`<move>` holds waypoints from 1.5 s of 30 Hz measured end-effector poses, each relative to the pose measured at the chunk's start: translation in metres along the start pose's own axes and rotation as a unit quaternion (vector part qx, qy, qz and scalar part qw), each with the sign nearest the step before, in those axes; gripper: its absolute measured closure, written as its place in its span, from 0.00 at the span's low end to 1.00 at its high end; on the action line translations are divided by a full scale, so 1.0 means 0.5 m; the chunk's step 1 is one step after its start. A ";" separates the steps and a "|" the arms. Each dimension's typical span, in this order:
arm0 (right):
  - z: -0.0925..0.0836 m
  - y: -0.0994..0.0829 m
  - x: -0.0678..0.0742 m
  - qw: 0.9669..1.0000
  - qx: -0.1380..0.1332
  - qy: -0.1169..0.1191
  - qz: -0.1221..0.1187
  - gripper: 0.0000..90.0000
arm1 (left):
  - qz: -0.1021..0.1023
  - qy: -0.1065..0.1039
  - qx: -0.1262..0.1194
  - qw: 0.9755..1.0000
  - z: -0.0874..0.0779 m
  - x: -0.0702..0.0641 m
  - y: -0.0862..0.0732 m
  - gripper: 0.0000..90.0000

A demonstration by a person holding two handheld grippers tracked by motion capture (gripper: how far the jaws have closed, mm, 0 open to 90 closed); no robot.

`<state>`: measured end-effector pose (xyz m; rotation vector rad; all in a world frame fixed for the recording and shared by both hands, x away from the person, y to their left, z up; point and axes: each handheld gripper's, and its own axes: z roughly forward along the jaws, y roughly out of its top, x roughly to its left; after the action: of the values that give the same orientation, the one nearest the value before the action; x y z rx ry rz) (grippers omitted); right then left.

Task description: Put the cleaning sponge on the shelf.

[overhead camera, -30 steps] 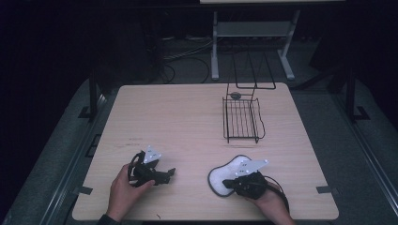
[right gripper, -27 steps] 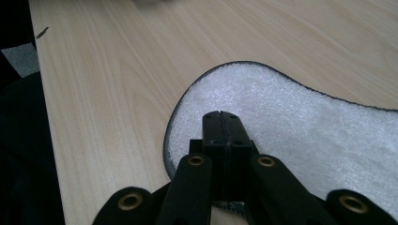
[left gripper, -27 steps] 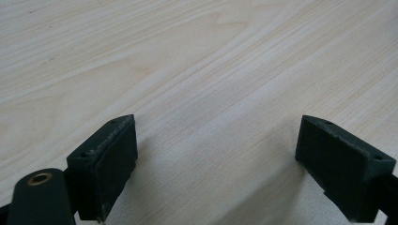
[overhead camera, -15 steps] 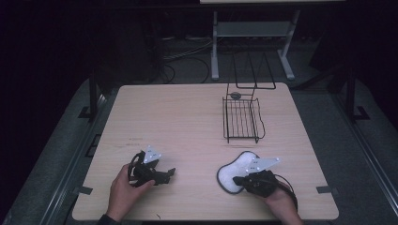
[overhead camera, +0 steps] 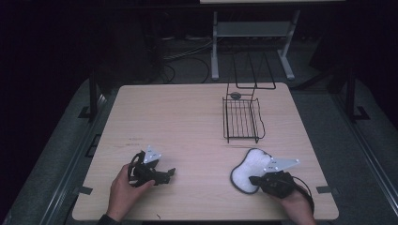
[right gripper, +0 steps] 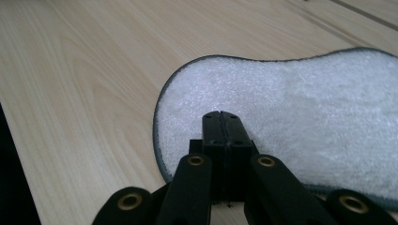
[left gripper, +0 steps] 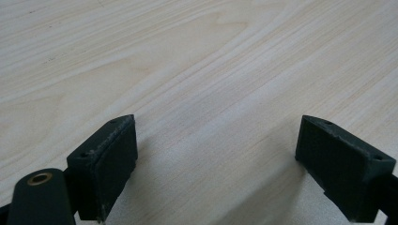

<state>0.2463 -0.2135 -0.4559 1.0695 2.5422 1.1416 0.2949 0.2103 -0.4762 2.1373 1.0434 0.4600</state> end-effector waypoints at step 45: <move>-0.146 -0.106 -0.166 0.986 -0.006 -0.131 0.108 0.95 | 0.000 0.000 0.000 1.000 0.000 0.000 0.000 0.14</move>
<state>0.2484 -0.3361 -0.4541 1.4171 2.2592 0.9837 0.2949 0.2103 -0.4762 2.1377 1.0437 0.4596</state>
